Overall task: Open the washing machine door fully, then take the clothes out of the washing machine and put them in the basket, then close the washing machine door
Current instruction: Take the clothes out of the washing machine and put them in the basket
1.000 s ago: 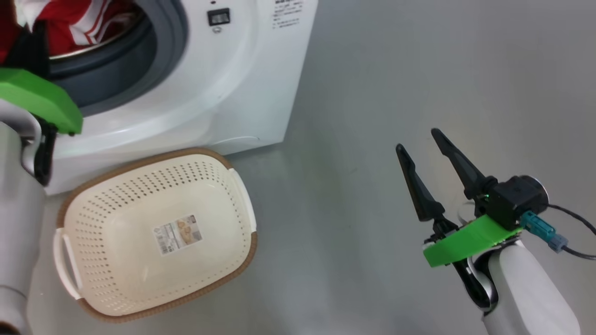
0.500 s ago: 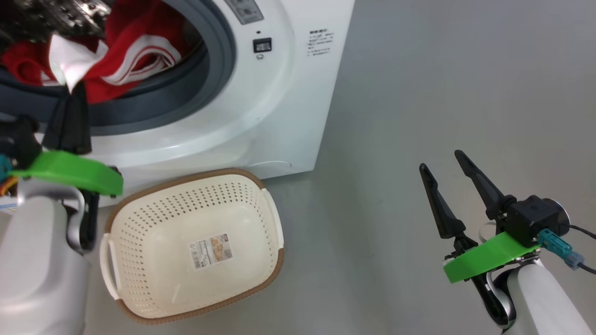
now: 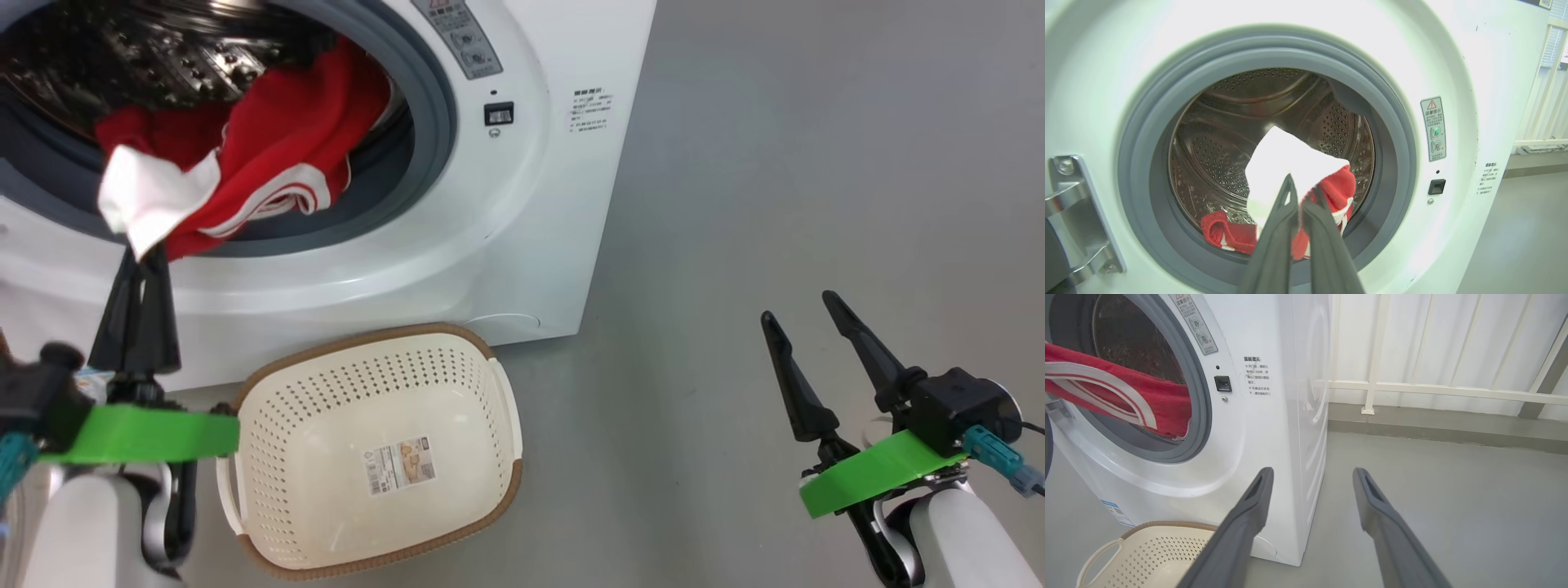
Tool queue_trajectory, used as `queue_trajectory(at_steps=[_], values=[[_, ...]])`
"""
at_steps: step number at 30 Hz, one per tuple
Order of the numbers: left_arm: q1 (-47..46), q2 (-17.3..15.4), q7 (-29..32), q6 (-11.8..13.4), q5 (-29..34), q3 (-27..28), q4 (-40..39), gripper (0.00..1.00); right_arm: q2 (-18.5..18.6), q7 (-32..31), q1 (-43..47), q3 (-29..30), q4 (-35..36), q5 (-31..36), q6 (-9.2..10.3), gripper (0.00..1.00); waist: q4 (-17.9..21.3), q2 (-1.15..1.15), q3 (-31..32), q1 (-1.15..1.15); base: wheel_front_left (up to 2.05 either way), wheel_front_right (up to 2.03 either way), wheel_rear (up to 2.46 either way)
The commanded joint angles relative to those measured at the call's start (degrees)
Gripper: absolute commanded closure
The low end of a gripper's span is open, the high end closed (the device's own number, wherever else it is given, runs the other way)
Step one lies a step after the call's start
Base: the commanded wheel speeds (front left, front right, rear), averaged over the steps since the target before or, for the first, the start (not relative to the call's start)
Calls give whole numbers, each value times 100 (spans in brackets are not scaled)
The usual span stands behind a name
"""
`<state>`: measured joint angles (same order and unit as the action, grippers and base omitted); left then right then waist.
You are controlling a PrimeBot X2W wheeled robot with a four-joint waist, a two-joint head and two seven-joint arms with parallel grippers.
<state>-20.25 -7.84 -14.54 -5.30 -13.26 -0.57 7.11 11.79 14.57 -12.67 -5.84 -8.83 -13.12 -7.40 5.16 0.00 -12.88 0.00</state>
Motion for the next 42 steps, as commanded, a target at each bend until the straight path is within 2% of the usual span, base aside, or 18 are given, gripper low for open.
queue_trajectory(at_steps=[1,12,17,21,26,33,34,42], values=[[8,-124,-45,-30,45,232,-268,100,72,43,120,-64,155,58,-9,0,-25,0,47,0,0,0,0],[1291,282,-46,81,238,304,-2057,100,86,43,330,42,191,74,-9,0,-68,0,283,0,0,0,0],[1614,334,-46,100,285,127,-2224,100,89,43,346,66,229,74,-9,0,-96,0,254,0,0,0,0],[1693,375,-46,79,171,10,-1702,100,62,43,281,25,237,70,-9,0,-64,0,171,0,0,0,0],[1548,420,-46,-8,9,-30,-636,100,19,43,167,-36,240,60,-9,0,15,0,10,0,0,0,0],[1025,447,-46,-146,105,-156,844,100,-24,43,35,-66,261,55,-9,0,135,0,-272,0,0,0,0],[1025,447,-46,-146,105,-156,844,100,-24,43,35,-66,261,55,-9,0,135,0,-272,0,0,0,0],[289,443,-46,-202,325,-376,2520,100,-96,43,-163,-134,284,46,-9,0,327,0,-631,0,0,0,0]])
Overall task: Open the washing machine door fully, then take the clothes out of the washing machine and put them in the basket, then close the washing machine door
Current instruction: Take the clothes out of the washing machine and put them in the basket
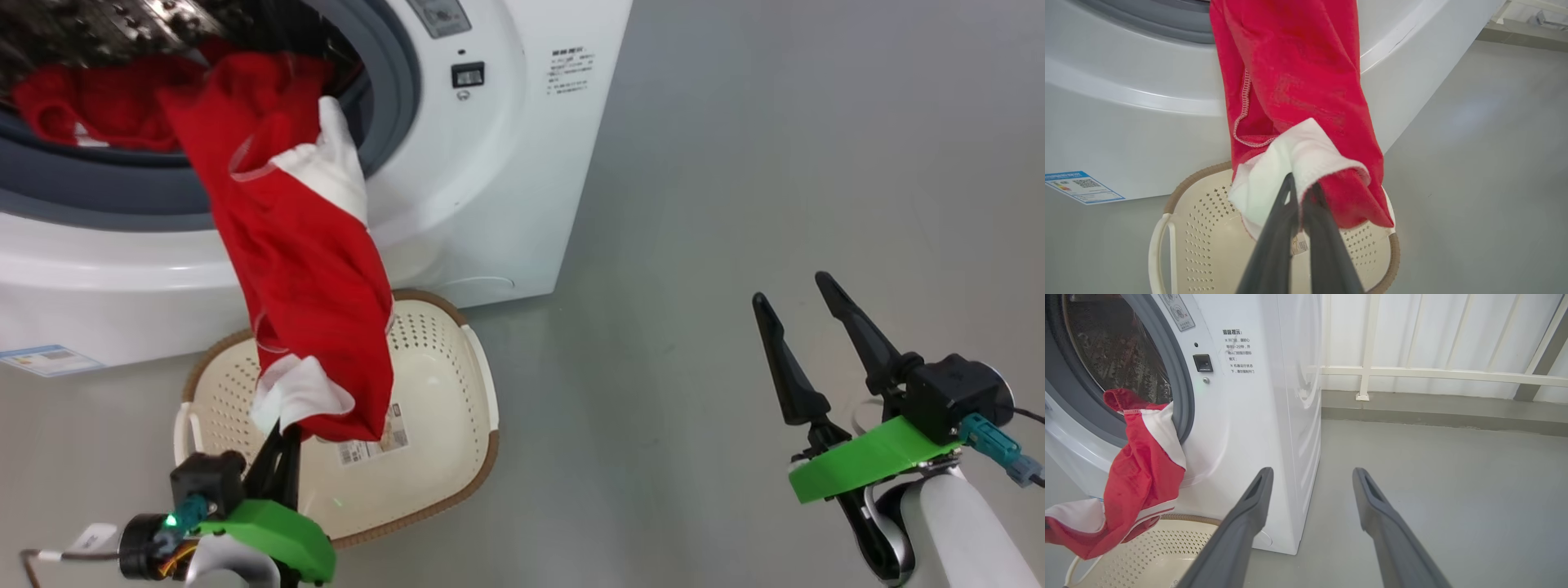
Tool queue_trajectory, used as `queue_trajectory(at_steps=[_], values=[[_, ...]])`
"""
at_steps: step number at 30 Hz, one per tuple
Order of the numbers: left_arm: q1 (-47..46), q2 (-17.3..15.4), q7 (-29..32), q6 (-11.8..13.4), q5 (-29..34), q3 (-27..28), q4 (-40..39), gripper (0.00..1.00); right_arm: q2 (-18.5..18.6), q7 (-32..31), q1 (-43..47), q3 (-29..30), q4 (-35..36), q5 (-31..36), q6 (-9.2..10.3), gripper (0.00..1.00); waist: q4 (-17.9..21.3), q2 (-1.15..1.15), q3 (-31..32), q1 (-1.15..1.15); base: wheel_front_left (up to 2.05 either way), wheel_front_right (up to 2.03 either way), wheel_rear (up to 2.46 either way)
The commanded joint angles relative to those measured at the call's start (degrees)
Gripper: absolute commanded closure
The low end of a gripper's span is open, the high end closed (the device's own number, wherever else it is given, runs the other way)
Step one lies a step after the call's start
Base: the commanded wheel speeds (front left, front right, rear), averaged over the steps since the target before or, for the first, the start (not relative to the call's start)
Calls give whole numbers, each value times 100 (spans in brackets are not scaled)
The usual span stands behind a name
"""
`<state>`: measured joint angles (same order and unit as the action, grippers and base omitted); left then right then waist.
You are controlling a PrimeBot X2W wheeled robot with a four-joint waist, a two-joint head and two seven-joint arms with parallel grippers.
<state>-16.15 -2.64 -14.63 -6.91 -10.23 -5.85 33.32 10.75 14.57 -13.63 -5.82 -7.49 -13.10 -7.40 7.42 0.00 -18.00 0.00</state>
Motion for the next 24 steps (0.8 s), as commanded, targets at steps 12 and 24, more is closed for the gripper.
queue_trajectory(at_steps=[12,24], values=[[-1518,-318,-37,-57,44,-153,2384,100,-177,43,-487,-348,187,25,-9,0,478,0,-759,0,0,0,0],[-2642,-680,44,-58,-153,-624,3801,91,-379,43,-812,-605,211,-21,-9,0,912,0,-1337,0,0,0,0]])
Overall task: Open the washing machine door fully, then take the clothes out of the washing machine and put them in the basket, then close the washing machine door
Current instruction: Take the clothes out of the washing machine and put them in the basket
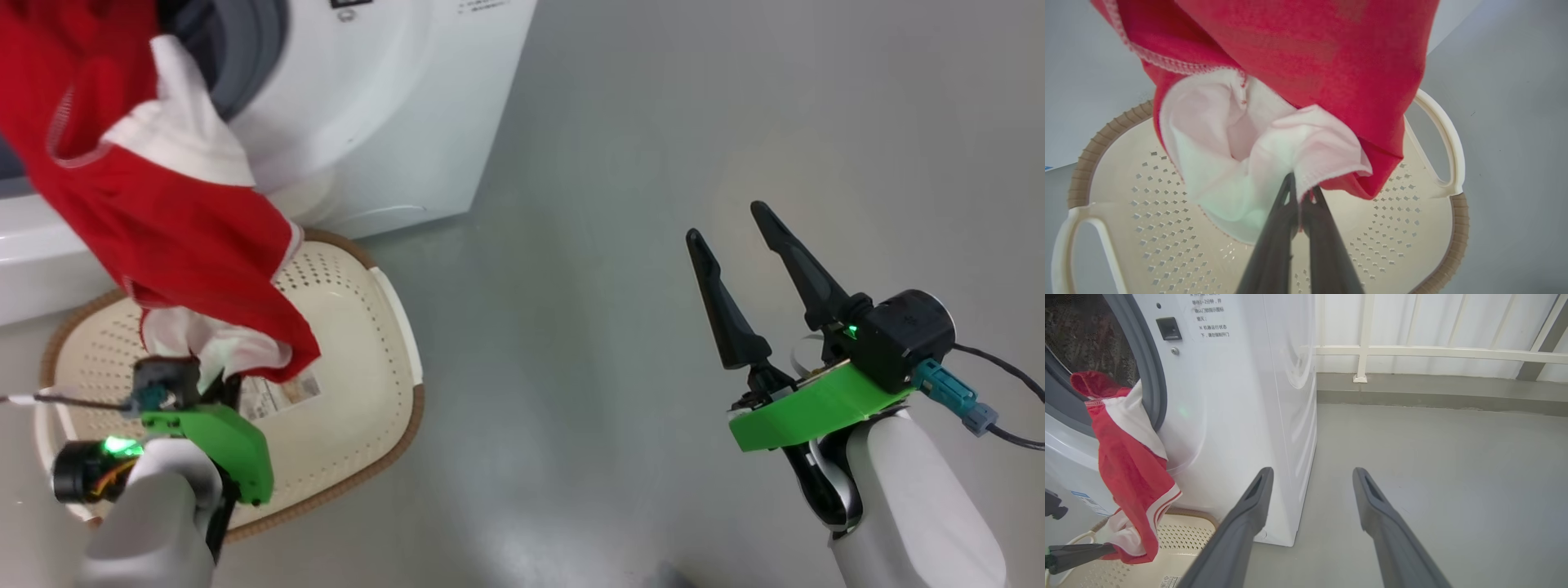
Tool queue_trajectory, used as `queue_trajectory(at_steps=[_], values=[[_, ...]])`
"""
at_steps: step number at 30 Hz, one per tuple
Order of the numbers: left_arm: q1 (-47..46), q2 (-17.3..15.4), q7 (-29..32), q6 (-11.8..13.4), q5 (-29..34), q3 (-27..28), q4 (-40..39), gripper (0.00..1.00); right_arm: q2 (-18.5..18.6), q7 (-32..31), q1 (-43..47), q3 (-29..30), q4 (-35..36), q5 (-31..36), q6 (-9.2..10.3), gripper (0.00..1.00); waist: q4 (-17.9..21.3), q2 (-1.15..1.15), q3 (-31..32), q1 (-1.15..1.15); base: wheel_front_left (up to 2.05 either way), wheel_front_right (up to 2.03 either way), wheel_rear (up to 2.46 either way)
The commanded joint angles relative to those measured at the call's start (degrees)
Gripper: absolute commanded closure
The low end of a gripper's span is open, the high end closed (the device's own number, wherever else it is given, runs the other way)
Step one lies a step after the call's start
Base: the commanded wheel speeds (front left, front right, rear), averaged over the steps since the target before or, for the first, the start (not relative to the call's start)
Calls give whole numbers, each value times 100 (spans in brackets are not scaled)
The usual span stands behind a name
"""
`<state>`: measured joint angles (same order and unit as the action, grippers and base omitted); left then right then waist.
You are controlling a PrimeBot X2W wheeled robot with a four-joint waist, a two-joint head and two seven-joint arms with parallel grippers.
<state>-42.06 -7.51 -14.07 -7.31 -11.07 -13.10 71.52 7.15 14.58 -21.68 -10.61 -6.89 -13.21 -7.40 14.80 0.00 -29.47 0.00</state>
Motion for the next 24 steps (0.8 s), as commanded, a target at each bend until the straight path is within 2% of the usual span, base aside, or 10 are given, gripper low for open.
queue_trajectory(at_steps=[1,4,6,8,9,10,24], values=[[-115,-225,10,-17,-99,77,14,87,-35,42,-31,-139,156,-14,-9,0,204,0,-235,0,0,0,0],[-296,-322,62,-17,-181,20,85,74,-78,42,-96,-171,169,-21,-9,0,273,0,-356,0,0,0,0],[-391,-381,101,-17,-238,-4,120,60,-99,42,-135,-181,169,-25,-9,0,305,0,-409,0,0,0,0],[-457,-438,151,-17,-271,-36,150,15,-112,42,-159,-191,170,-28,-9,0,330,0,-447,0,0,0,0],[-482,-455,163,-17,-286,-56,161,4,-116,42,-167,-193,170,-28,-9,0,337,0,-456,0,0,0,0],[-508,-467,175,-17,-302,-76,170,0,-118,42,-174,-194,170,-28,-9,0,342,0,-466,0,0,0,0],[-619,-426,78,-17,-610,-283,222,0,-75,42,-205,-156,148,4,-9,0,238,0,-410,0,0,0,0]])
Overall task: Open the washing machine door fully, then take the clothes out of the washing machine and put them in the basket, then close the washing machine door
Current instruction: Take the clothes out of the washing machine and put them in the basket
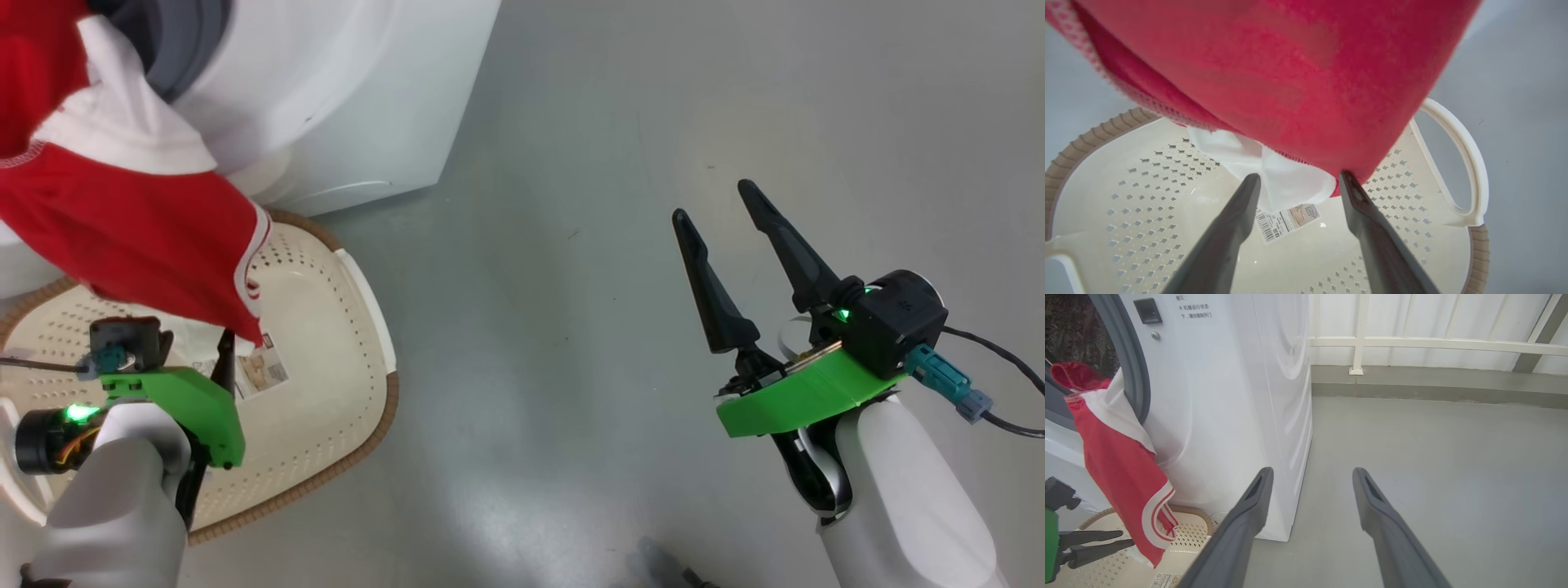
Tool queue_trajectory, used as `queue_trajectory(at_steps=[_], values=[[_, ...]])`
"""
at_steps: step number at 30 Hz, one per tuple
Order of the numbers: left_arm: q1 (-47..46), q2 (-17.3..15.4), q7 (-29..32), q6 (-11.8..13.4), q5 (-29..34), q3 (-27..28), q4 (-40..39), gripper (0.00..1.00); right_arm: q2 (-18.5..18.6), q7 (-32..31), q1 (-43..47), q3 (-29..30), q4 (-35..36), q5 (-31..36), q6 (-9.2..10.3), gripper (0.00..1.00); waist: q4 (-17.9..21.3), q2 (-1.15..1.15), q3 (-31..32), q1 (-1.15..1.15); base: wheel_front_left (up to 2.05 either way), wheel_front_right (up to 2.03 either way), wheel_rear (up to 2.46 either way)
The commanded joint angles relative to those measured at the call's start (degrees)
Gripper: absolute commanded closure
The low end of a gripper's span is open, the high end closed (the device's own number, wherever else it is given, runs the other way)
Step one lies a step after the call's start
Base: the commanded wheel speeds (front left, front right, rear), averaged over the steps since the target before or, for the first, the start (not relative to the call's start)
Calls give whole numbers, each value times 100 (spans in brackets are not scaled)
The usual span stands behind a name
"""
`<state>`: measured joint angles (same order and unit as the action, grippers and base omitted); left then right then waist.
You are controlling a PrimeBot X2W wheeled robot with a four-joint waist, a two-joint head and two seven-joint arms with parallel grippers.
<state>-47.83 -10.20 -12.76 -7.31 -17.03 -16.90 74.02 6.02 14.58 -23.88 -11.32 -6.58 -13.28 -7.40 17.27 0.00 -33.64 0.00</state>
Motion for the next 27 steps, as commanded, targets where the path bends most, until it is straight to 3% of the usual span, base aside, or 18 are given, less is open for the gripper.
queue_trajectory(at_steps=[1,11,18,27], values=[[-44,-147,-70,-17,-46,85,-28,0,43,42,16,-76,118,12,-9,0,-23,0,15,0,0,0,0],[89,-87,-217,-17,-492,52,-405,0,115,42,121,53,111,39,-9,0,-255,0,215,0,0,0,0],[437,-204,-222,-11,-590,481,-1566,0,173,42,182,152,141,59,-9,0,-441,0,313,0,0,0,0],[1109,-181,-223,61,-54,1200,-3306,0,241,42,247,232,177,79,-9,0,-616,0,400,0,0,0,0]])
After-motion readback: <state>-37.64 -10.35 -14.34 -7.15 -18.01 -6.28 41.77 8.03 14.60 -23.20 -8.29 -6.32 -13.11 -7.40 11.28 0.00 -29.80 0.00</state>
